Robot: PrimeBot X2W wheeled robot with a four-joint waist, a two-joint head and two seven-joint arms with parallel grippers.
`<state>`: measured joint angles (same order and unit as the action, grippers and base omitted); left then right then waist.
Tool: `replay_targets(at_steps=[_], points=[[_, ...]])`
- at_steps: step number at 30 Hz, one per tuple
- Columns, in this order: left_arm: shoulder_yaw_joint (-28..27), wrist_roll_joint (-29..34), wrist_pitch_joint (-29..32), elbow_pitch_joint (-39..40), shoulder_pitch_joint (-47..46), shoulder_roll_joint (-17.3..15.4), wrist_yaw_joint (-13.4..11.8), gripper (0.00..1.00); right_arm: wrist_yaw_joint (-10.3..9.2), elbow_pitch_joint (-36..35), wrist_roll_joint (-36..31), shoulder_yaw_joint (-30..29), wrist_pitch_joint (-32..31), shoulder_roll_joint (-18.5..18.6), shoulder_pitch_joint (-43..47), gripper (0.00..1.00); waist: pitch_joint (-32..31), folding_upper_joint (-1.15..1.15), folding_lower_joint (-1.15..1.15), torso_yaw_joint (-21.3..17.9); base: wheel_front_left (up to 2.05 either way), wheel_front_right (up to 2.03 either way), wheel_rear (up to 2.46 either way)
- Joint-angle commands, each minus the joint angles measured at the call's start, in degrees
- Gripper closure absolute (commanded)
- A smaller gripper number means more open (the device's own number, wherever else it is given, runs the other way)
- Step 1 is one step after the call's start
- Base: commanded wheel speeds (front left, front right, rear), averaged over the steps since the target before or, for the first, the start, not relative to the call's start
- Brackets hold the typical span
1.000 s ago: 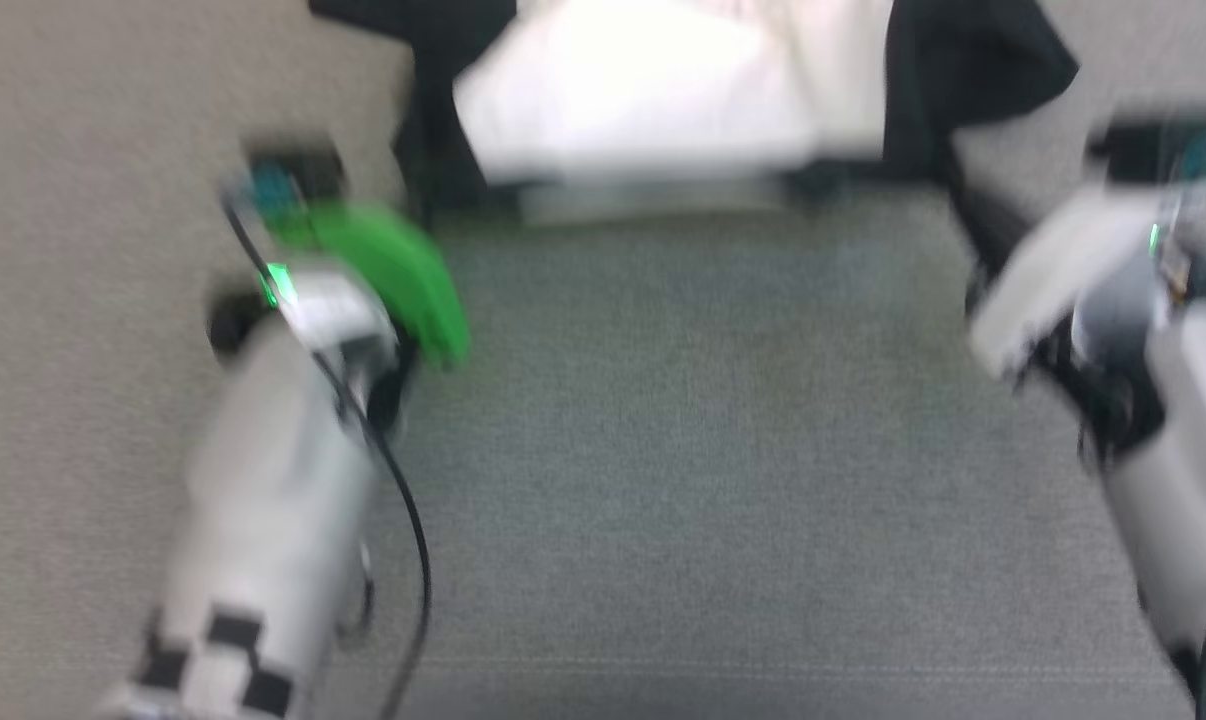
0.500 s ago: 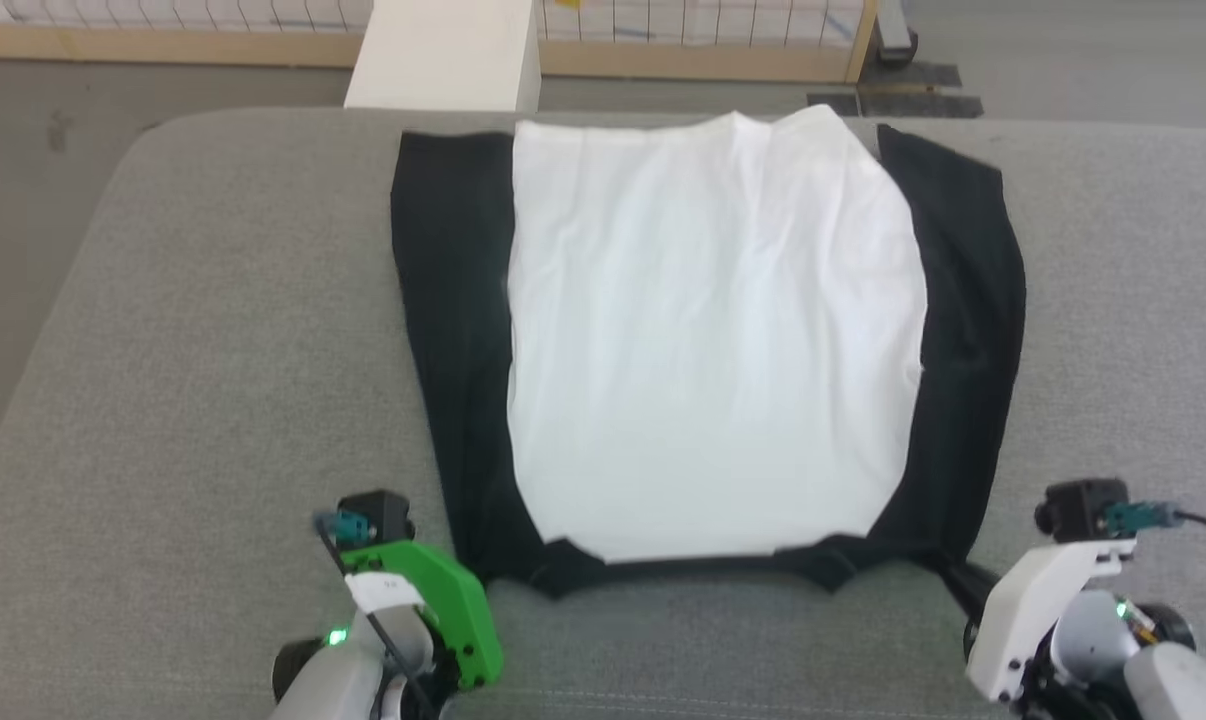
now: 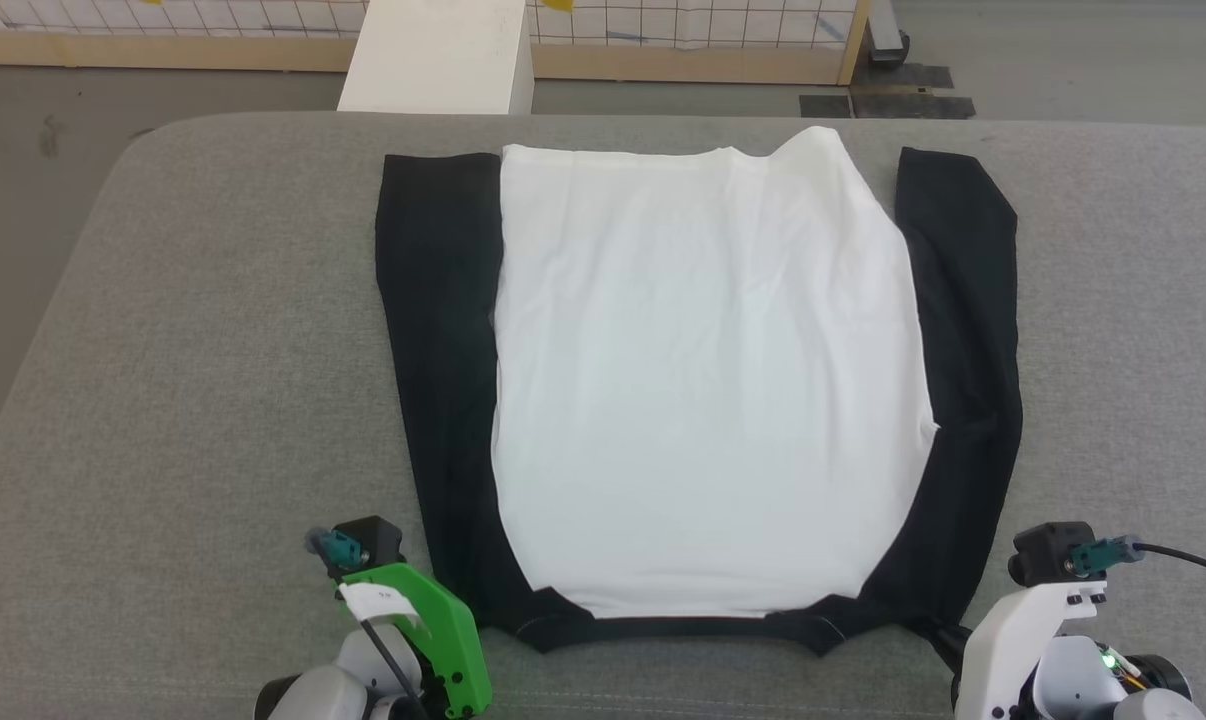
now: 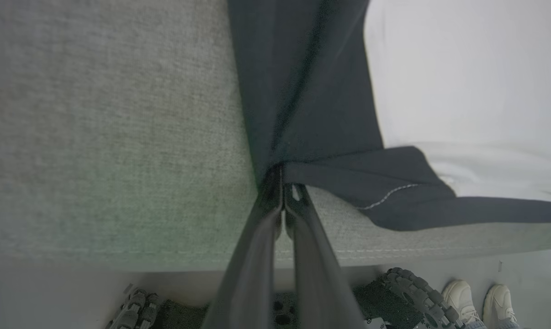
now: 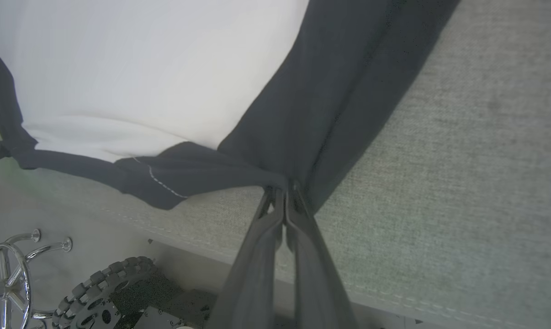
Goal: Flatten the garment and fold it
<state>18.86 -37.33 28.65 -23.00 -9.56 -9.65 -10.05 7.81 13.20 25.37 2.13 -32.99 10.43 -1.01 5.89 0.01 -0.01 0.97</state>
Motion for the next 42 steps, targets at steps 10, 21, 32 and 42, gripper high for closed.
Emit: replay_targets(at_steps=[10,21,32,42], points=[[-2.64,-1.68,3.07,5.13,3.91,-4.13,-2.46,0.00,-0.32,-5.40,0.72,-3.41,-0.23,0.23,0.26,0.00,-1.68,-0.01,0.01,0.14,0.00,0.00,0.00],[-14.21,-1.74,-15.90,22.21,-0.20,-5.33,-2.09,0.00,-0.32,-11.95,-0.20,-18.82,-0.61,0.76,-8.99,0.00,1.83,-0.01,0.01,-0.14,0.00,0.00,0.00],[-15.10,12.67,-43.39,27.72,-6.37,-5.85,5.87,0.00,-0.32,0.35,-8.90,-23.53,-2.29,3.33,-33.50,0.00,16.67,-0.01,0.01,0.83,0.00,0.00,0.00],[-15.62,26.15,-43.63,32.93,-9.69,-1.49,7.92,0.00,-0.32,11.26,-19.72,-24.32,-5.41,5.80,-50.33,0.00,27.56,-0.01,0.01,4.09,0.00,0.00,0.00]])
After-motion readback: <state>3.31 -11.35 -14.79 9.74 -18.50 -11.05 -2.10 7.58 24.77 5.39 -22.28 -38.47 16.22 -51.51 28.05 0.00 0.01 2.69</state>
